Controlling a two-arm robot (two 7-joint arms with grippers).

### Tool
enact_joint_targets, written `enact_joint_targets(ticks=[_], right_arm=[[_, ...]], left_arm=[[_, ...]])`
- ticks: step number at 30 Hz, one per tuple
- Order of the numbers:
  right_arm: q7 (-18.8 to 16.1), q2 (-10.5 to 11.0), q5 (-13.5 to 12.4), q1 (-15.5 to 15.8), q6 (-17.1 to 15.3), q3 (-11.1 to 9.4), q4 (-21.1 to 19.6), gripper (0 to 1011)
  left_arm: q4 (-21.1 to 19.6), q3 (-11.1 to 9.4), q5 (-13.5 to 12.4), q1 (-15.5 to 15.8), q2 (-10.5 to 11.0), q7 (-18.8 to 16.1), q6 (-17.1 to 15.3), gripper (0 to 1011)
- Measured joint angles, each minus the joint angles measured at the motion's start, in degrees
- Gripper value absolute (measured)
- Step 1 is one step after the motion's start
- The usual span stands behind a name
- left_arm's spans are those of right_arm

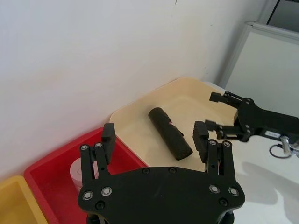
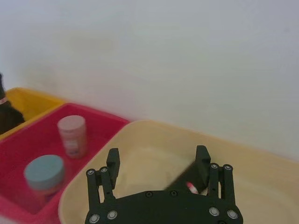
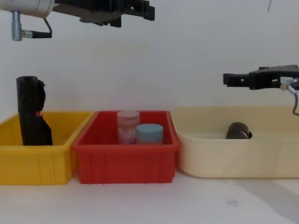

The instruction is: Pick up the garbage bag with the one hand and transfer it to the other hand.

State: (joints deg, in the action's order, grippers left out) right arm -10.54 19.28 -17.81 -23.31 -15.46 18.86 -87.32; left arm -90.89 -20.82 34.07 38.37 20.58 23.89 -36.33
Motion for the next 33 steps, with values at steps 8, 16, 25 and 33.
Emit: enact_joint_targets(ticks=[8, 16, 25, 33], right_arm=[[-0.3, 0.3, 2.2, 1.3, -2.2, 3.0, -4.7, 1000], [-0.8, -1.0, 4.1, 1.6, -5.8, 6.8, -7.0, 1000], [-1.1, -4.4, 6.3, 0.6, -9.5, 11.6, -6.3, 1000], [-1.3, -7.0, 7.2, -1.3, -11.1, 13.5, -4.0, 1000]], left_arm=[[-0.2, 0.2, 0.1, -0.2, 0.1, -0.1, 0.0, 1002], [-0.3, 0.2, 0.1, -0.3, 0.2, -0.2, -0.1, 1001], [-0.4, 0.3, 0.1, -0.3, 0.2, -0.3, -0.1, 1001], [-0.4, 0.3, 0.1, -0.4, 0.2, -0.3, -0.1, 1002]])
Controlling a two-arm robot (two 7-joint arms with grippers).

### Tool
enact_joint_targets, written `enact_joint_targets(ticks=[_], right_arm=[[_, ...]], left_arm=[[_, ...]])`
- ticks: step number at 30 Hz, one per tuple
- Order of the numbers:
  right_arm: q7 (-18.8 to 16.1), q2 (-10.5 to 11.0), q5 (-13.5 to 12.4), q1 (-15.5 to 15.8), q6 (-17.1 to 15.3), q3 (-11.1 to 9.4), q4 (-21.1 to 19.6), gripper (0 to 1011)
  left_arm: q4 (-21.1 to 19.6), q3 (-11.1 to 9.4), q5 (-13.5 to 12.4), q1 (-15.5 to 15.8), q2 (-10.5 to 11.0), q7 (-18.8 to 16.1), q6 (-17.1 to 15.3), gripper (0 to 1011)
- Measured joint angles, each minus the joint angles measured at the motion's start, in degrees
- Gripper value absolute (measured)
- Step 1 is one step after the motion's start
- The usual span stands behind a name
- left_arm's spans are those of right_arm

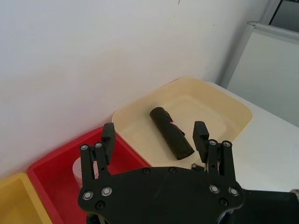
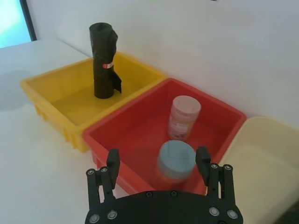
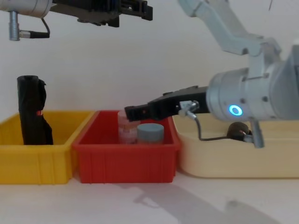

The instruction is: Pick up the garbage bag with the one hand and transfer it to the other hand.

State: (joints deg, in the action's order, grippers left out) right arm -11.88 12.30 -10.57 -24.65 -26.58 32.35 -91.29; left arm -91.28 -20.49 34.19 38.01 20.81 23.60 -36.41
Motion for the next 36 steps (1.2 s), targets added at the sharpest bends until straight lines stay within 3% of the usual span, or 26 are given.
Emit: enact_joint_targets(ticks=[4, 15, 36], right_arm=[[-0.2, -1.9, 0.6, -2.0, -0.8, 0.8, 2.5, 1000], [-0.8, -4.5, 1.6, -5.3, -1.5, 1.8, 7.9, 1000], [-3.1, -7.2, 2.2, -9.2, 0.2, 2.0, 17.5, 1000]], left_arm=[[0.0, 0.0, 0.0, 0.0, 0.0, 0.0, 0.0, 1001], [0.0, 0.0, 0.0, 0.0, 0.0, 0.0, 0.0, 1002], [0.0, 0.0, 0.0, 0.0, 0.0, 0.0, 0.0, 1002]])
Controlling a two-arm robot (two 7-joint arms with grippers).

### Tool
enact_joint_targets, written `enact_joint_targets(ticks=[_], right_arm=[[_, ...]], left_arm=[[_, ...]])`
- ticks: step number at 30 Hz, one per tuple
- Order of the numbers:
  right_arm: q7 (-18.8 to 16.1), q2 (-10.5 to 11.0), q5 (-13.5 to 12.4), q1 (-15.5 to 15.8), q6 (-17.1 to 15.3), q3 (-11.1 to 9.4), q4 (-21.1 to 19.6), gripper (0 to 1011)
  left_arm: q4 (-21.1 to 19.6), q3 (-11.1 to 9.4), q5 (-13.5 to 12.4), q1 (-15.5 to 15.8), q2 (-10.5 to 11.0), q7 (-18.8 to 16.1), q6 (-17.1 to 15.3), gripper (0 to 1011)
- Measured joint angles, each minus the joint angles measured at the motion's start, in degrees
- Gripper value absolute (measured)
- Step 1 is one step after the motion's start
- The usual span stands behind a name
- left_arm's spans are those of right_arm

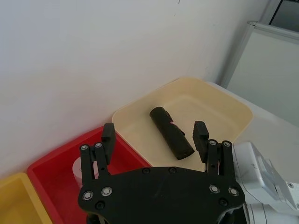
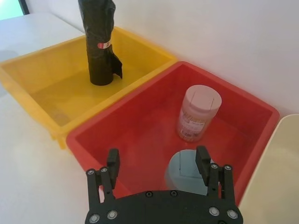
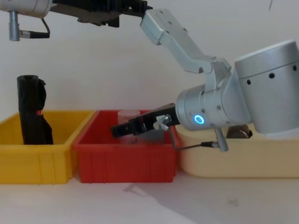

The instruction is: Pick up the garbage bag with the one hand and transfer it to the other hand.

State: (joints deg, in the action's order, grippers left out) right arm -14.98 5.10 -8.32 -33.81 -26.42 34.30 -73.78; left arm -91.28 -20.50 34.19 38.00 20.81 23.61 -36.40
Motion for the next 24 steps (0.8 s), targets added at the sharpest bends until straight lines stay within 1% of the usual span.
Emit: enact_joint_targets(ticks=[7, 17, 24], right_arm=[[-0.7, -0.4, 0.0, -1.1, 0.4, -0.7, 1.4, 1000], [-1.7, -0.6, 0.2, -2.3, 0.7, -1.1, 2.4, 1000], [-2.0, -1.0, 0.4, -3.1, 0.7, -1.5, 4.4, 1000]], left_arm=[[0.0, 0.0, 0.0, 0.0, 0.0, 0.0, 0.0, 1001], [0.0, 0.0, 0.0, 0.0, 0.0, 0.0, 0.0, 1002], [0.0, 0.0, 0.0, 0.0, 0.0, 0.0, 0.0, 1002]])
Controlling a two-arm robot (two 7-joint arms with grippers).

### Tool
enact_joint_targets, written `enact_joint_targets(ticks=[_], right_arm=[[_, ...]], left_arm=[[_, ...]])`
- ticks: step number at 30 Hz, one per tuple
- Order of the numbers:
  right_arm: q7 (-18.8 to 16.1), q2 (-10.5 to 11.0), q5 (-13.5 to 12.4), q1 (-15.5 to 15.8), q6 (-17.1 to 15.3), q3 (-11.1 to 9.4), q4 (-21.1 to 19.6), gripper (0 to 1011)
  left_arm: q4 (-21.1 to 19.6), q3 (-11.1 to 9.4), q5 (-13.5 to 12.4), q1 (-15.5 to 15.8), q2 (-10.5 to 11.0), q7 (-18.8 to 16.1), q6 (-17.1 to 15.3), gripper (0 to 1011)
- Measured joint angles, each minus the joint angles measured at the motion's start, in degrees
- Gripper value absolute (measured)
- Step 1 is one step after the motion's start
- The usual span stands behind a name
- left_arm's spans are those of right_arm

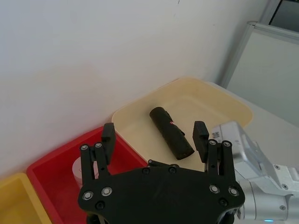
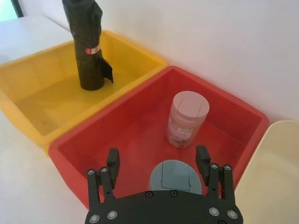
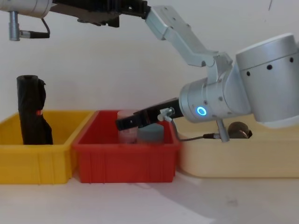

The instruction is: Pick up the garbage bag with the one hand and transfer it to the other hand.

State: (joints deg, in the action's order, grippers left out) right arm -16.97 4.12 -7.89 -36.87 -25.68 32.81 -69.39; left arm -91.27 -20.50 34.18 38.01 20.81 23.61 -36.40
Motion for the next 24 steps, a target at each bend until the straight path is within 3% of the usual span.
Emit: enact_joint_targets(ticks=[14, 24], right_arm=[[-0.4, -0.2, 0.7, -1.0, 0.3, -0.7, 2.4, 1000], [-2.1, 0.8, 1.1, -1.1, -1.8, -0.5, 1.7, 1000]], left_arm=[[0.0, 0.0, 0.0, 0.0, 0.0, 0.0, 0.0, 1002], [0.0, 0.0, 0.0, 0.0, 0.0, 0.0, 0.0, 1001]])
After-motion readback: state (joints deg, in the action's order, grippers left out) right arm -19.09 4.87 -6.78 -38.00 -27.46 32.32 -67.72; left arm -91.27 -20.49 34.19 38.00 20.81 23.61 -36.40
